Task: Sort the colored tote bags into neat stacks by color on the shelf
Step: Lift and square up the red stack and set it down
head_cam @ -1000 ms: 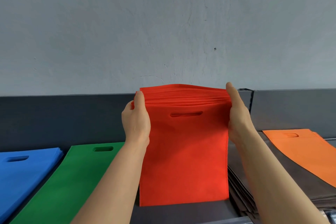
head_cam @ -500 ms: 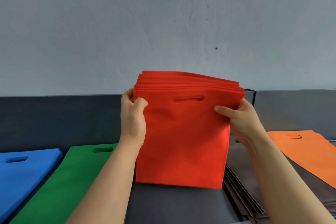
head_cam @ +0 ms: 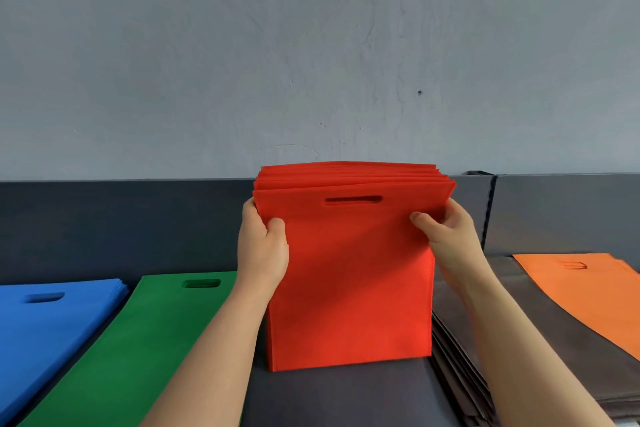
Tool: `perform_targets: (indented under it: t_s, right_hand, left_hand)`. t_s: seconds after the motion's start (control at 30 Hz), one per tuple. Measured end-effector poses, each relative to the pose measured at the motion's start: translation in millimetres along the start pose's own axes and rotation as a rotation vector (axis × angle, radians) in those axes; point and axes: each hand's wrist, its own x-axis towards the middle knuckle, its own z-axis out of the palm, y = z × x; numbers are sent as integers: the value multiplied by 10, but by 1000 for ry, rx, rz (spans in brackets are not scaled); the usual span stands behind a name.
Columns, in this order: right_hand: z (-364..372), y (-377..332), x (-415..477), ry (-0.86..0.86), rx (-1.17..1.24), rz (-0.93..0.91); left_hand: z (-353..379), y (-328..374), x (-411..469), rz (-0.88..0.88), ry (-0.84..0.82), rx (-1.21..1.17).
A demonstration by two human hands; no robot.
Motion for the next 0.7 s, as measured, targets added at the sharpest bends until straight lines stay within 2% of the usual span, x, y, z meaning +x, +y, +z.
perform_targets:
  t_s: [0.27, 0.43, 0.6, 0.7]
  right_hand:
    - [-62, 167, -85, -145, 38, 128]
    - [-67, 231, -68, -21, 84, 230]
    - [-69, 227, -73, 21, 184, 293]
    - [-63, 232, -54, 43, 133, 284]
  left_hand:
    - [21, -194, 34, 8, 14, -64]
    - [11, -222, 73, 0, -37, -88]
    - [-34, -532, -219, -102, -248, 71]
    - [-64, -675, -313, -132, -239, 91]
